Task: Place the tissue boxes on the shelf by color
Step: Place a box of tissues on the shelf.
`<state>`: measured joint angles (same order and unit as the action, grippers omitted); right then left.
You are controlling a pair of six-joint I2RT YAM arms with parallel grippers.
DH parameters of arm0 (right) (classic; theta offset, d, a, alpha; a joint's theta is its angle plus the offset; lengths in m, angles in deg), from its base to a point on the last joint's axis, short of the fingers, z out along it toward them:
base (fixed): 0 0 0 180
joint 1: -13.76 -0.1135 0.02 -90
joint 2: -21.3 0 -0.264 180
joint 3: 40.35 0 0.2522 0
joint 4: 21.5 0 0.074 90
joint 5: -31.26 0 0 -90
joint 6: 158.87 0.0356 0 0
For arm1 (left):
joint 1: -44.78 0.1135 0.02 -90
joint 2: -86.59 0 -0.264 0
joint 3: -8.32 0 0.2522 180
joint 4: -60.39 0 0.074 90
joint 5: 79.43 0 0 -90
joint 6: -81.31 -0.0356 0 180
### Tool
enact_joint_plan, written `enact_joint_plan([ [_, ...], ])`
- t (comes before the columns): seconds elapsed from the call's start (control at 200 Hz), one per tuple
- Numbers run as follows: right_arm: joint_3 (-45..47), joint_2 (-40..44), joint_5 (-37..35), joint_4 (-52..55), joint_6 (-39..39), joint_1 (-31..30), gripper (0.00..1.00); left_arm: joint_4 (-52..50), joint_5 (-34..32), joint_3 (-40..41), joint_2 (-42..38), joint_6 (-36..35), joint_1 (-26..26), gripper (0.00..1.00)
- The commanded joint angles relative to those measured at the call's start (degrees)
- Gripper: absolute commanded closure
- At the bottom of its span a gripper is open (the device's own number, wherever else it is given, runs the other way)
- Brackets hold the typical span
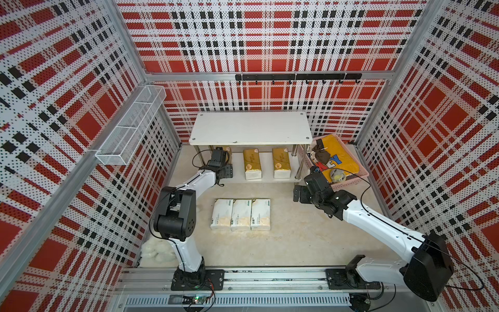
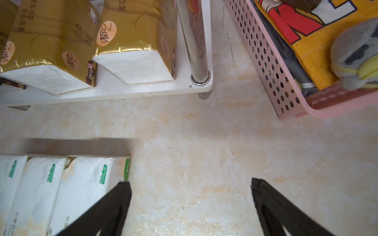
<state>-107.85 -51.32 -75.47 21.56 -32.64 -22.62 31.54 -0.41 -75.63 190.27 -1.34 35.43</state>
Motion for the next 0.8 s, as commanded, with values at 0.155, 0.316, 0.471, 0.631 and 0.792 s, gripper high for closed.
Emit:
enact_joint_plan([
  [0.155,-0.52,-1.30,0.07,-0.20,-0.16,-0.71,0.00,-1.69,0.19,0.58,-0.05,-0.23,0.54,0.24],
  [0.316,-0.31,-0.78,-0.53,0.04,-0.16,-0.80,0.00,-1.68,-0.25,1.62,-1.19,0.40,-0.14,0.24],
  [0.471,-0.24,-0.66,-0.73,-0.20,-0.15,-0.84,0.00,-1.71,-0.81,2.64,-2.13,0.81,-0.28,0.25],
  [0.631,0.30,-0.77,-0.42,-0.90,-0.06,-0.81,0.00,-1.78,-1.17,3.11,-4.71,0.93,-0.54,0.25],
  [0.792,0.32,-1.72,0.11,-1.55,-0.19,-0.88,0.00,-3.08,-0.78,1.45,-4.02,-0.04,-0.28,0.21],
])
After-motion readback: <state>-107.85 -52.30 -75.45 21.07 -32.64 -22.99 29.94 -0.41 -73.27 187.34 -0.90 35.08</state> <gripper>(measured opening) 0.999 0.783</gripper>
